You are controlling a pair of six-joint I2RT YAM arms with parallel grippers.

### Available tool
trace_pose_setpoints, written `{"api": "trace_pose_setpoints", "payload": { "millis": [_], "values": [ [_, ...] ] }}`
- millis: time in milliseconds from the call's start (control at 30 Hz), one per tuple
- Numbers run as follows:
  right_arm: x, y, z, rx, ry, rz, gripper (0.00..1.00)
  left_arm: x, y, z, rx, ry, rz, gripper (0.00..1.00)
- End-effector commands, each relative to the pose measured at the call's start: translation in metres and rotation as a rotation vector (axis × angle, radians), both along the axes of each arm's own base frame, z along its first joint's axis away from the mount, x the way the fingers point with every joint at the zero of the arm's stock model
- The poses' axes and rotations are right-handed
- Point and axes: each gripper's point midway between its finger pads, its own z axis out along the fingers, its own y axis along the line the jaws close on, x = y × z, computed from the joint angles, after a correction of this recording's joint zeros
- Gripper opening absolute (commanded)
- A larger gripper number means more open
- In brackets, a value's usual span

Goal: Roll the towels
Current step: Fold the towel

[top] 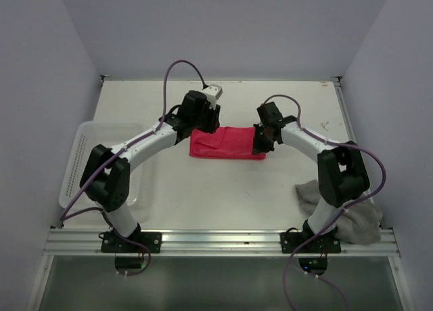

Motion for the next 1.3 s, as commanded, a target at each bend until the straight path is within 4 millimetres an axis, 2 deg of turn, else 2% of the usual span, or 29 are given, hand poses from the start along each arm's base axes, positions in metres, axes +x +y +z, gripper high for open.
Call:
{"api": "trace_pose_setpoints", "payload": {
  "millis": [0, 33, 67, 200, 400, 467, 600, 867, 1033, 1267],
  "values": [
    [0.018, -0.003, -0.003, -0.007, -0.077, -0.011, 0.0, 0.016, -0.011, 0.002, 0.046, -0.037, -0.014, 0.38],
    [0.017, -0.003, -0.005, -0.001, -0.075, -0.012, 0.0, 0.018, -0.016, 0.003, 0.049, -0.042, -0.02, 0.38],
    [0.018, -0.005, -0.004, 0.003, -0.075, -0.018, 0.0, 0.019, -0.018, -0.007, 0.065, -0.022, -0.023, 0.38],
    [0.023, -0.007, 0.0, 0.02, -0.086, -0.03, 0.0, 0.023, -0.027, -0.022, 0.087, 0.002, -0.039, 0.43],
    [0.028, -0.017, -0.004, 0.038, -0.071, -0.074, 0.0, 0.016, -0.037, -0.052, 0.141, 0.054, -0.077, 0.47],
    [0.031, -0.02, -0.005, 0.041, -0.07, -0.086, 0.0, 0.013, -0.031, -0.067, 0.202, 0.078, -0.053, 0.47],
    [0.03, -0.021, -0.015, 0.033, -0.055, -0.08, 0.0, 0.003, -0.022, -0.085, 0.264, 0.107, -0.046, 0.42],
    [0.026, -0.023, -0.044, 0.012, -0.002, -0.084, 0.0, -0.009, -0.012, -0.1, 0.366, 0.128, -0.068, 0.37],
    [0.024, -0.024, -0.051, 0.007, 0.01, -0.084, 0.0, -0.017, -0.009, -0.11, 0.386, 0.157, -0.089, 0.38],
    [0.023, -0.023, -0.055, 0.01, 0.018, -0.082, 0.0, -0.026, -0.018, -0.116, 0.341, 0.188, -0.129, 0.38]
  ]
}}
